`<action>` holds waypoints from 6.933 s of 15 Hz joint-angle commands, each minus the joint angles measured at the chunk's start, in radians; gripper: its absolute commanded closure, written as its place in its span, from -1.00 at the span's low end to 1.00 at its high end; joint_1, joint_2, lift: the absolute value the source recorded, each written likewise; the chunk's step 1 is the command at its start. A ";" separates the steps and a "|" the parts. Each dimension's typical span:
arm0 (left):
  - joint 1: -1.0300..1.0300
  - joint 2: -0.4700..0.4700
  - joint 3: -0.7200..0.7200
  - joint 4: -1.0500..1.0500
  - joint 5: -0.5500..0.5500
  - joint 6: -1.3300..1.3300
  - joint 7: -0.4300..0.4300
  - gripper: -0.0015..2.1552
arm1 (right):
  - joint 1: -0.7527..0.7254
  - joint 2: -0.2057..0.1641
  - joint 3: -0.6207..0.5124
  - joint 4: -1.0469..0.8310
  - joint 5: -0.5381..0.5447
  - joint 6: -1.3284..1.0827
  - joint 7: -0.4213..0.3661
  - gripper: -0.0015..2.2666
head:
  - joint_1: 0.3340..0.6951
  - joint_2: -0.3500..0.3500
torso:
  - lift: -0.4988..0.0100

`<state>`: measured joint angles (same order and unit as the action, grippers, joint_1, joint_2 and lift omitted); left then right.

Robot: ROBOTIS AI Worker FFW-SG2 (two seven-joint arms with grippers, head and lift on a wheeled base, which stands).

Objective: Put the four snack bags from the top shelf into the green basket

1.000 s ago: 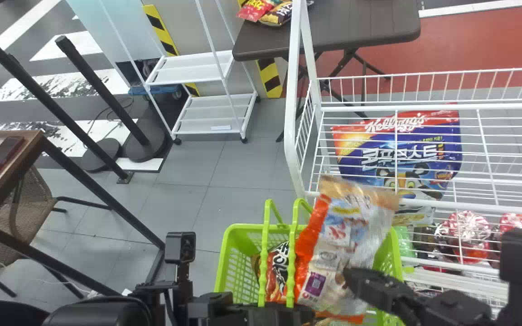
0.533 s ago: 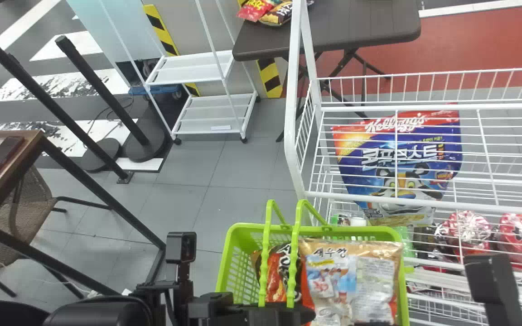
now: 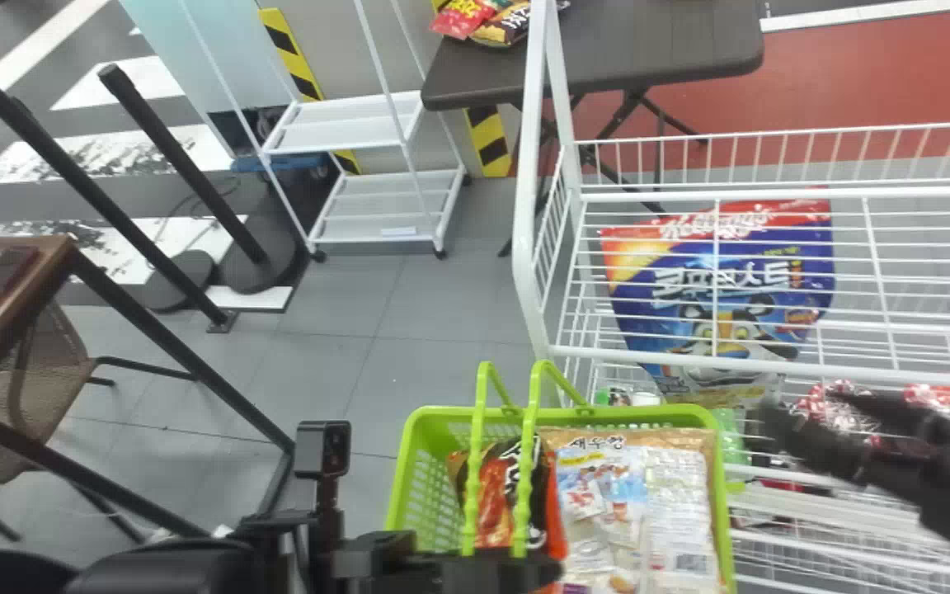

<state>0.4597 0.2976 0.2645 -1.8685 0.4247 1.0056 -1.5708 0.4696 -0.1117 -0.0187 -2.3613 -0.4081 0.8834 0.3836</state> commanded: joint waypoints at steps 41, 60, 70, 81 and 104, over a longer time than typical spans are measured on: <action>0.001 -0.002 0.016 0.005 0.008 0.000 -0.010 0.99 | 0.119 0.023 -0.076 -0.168 -0.072 -0.007 -0.042 0.99 | 1.00 0.14 | 0.96; -0.003 -0.008 -0.008 -0.009 0.008 0.034 -0.010 0.99 | -0.160 0.024 0.290 0.266 -0.086 0.248 0.054 0.99 | 1.00 1.00 | 0.96; -0.013 0.003 -0.010 0.002 0.013 0.034 -0.010 0.99 | -0.092 0.004 0.071 -0.006 -0.152 0.561 0.110 -0.96 | 1.00 1.00 | 0.96; -0.012 0.006 -0.013 -0.003 0.016 0.031 -0.010 0.99 | 0.041 0.080 0.008 0.151 0.385 -0.528 -0.175 -0.97 | 1.00 -0.03 | 0.96; -0.016 -0.008 -0.008 0.000 0.009 0.031 -0.010 0.99 | 0.043 0.081 -0.006 0.435 0.370 -0.927 -0.177 -0.97 | 1.00 -0.19 | 0.96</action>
